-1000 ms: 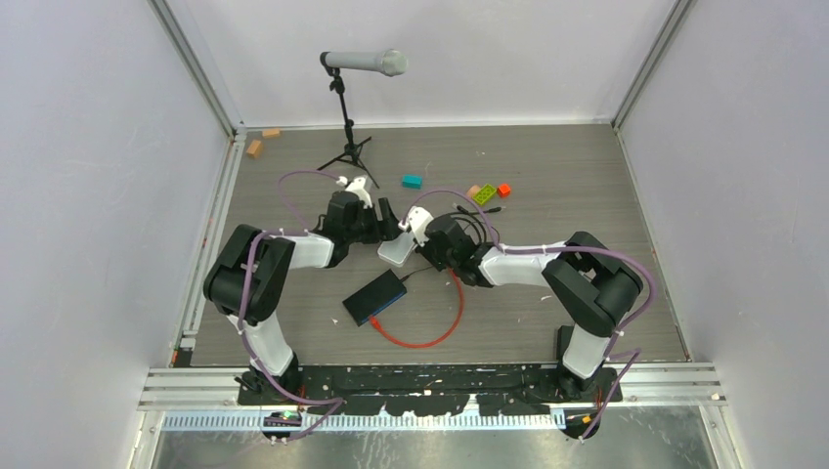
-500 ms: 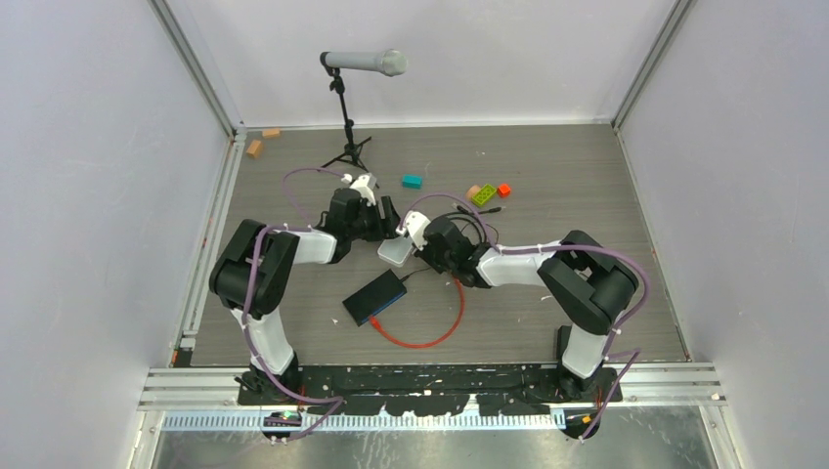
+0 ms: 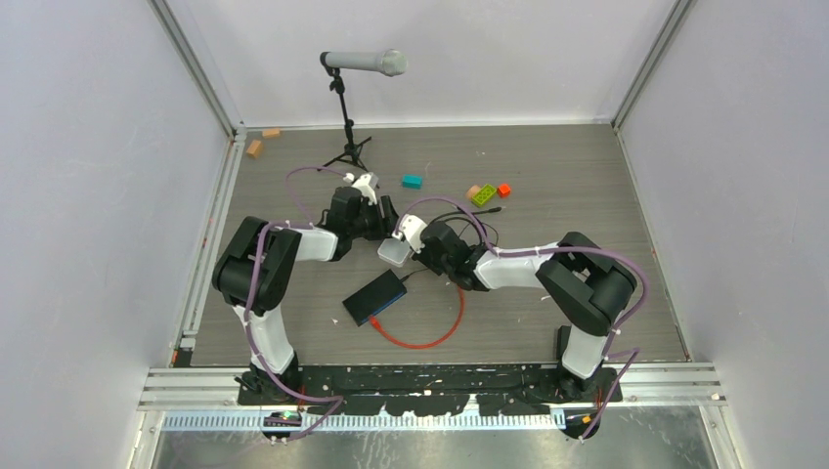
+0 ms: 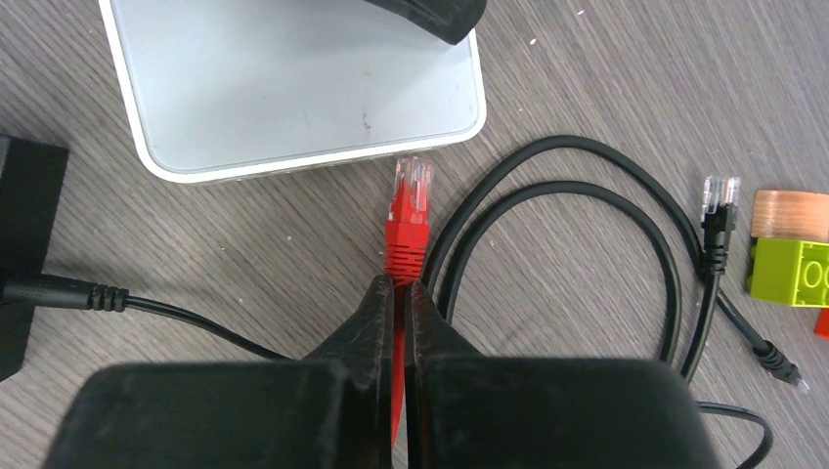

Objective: Insert the plug into the switch port
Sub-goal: Insert the connector into the switch port.

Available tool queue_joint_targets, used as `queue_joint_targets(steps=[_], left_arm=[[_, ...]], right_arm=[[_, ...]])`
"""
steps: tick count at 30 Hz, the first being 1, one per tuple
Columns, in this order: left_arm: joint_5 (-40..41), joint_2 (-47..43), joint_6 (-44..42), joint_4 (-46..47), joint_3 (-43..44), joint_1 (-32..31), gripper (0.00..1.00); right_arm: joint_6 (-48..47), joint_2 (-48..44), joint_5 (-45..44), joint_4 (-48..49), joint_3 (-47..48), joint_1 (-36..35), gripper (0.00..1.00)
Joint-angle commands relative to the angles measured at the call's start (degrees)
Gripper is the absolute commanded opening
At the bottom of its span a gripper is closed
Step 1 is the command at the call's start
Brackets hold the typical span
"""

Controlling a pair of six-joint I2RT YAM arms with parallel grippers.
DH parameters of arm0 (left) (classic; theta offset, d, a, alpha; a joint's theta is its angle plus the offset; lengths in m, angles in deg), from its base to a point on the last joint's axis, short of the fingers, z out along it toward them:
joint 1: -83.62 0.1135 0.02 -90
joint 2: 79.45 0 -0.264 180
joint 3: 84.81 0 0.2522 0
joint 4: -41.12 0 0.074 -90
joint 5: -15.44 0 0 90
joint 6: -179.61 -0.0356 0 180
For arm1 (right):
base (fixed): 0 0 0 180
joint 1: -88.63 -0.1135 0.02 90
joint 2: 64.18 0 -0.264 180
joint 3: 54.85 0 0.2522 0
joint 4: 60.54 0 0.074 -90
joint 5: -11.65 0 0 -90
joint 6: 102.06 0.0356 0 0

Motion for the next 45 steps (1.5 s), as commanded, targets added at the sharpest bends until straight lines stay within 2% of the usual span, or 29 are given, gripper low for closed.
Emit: queue_joint_targets(steps=[1,15,31,45], left_arm=[[-0.96,1.62,0.22,-2.71,0.62,0.2,0.57],[-2.87,2.59,0.1,-2.8,1.32,0.29,0.51],[-5.32,3.74,-0.29,-3.04,2.19,0.38,0.46],[-8.54,4.96,-0.66,-3.24,3.3,0.29,0.4]], right_arm=[[-1.64,-0.1,-4.17,2.82,0.98,-0.57,0.01],[-3.23,1.1,-4.68,3.33,2.88,-2.08,0.01],[-7.9,1.0,-7.6,8.19,1.84,-4.38,0.0],[-12.49,4.84,-9.9,6.48,6.87,-5.63,0.01]])
